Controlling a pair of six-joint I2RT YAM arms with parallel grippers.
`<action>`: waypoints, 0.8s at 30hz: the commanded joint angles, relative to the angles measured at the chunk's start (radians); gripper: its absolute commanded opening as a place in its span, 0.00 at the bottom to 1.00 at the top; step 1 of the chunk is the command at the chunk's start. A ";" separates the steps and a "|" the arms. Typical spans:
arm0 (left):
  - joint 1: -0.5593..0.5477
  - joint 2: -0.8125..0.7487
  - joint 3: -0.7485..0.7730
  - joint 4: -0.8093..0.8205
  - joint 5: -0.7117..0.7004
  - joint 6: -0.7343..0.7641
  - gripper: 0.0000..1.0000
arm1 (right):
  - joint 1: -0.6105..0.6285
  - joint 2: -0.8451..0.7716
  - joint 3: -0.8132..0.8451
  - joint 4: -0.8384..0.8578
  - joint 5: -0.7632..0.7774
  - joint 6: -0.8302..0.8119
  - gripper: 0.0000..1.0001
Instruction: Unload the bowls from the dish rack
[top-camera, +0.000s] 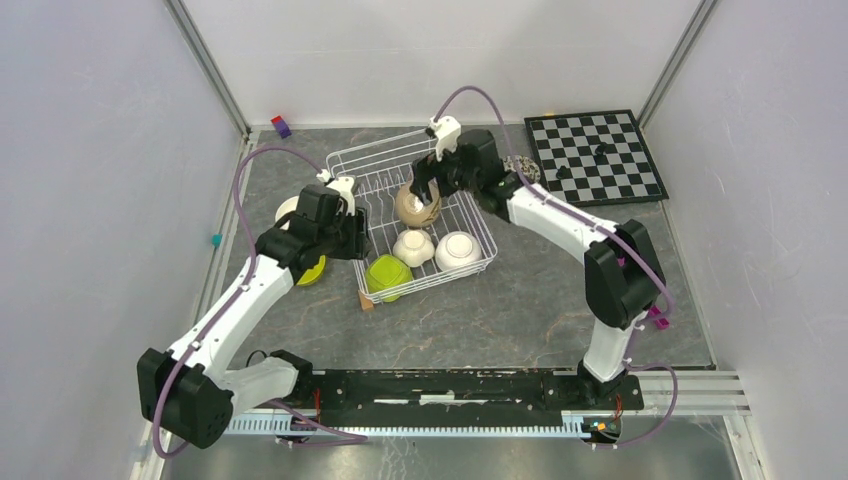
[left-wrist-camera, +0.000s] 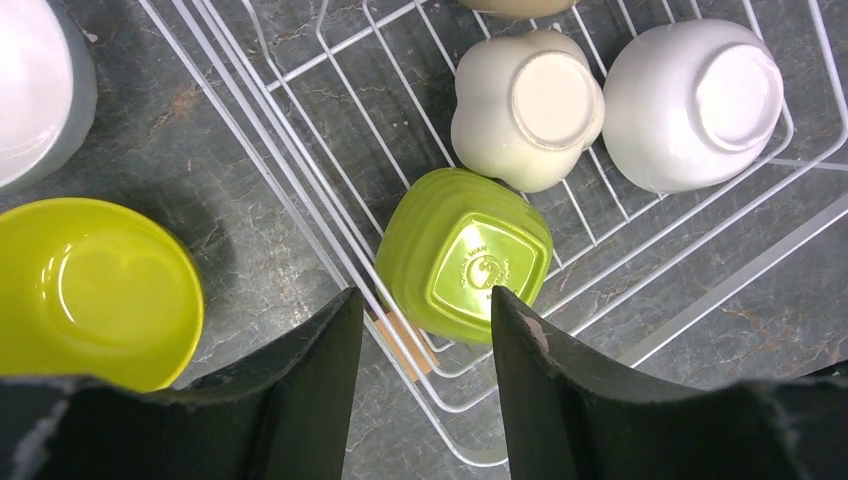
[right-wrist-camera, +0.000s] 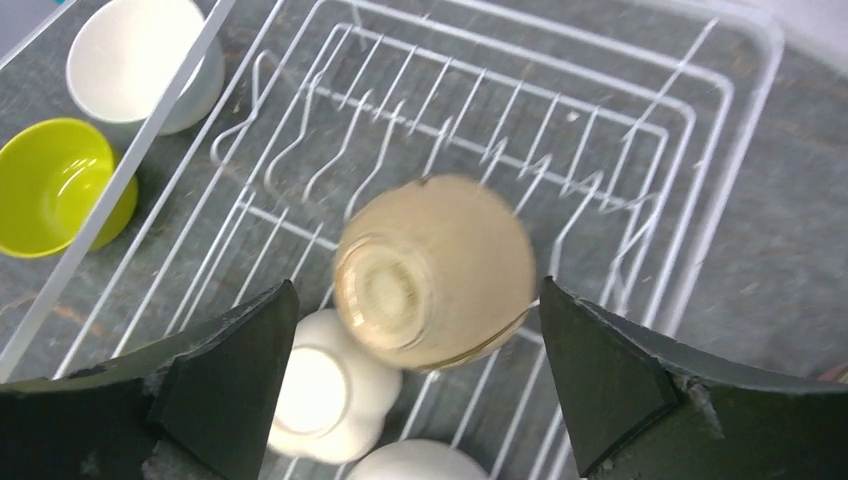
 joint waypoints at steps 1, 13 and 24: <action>-0.003 -0.024 -0.009 0.026 -0.049 0.046 0.57 | -0.086 0.090 0.174 -0.146 -0.163 -0.067 0.98; -0.004 0.005 0.002 0.000 -0.056 0.056 0.58 | -0.115 0.363 0.592 -0.476 -0.277 -0.306 0.98; -0.003 0.043 -0.001 -0.011 -0.071 0.060 0.57 | -0.116 0.447 0.564 -0.406 -0.396 -0.230 0.98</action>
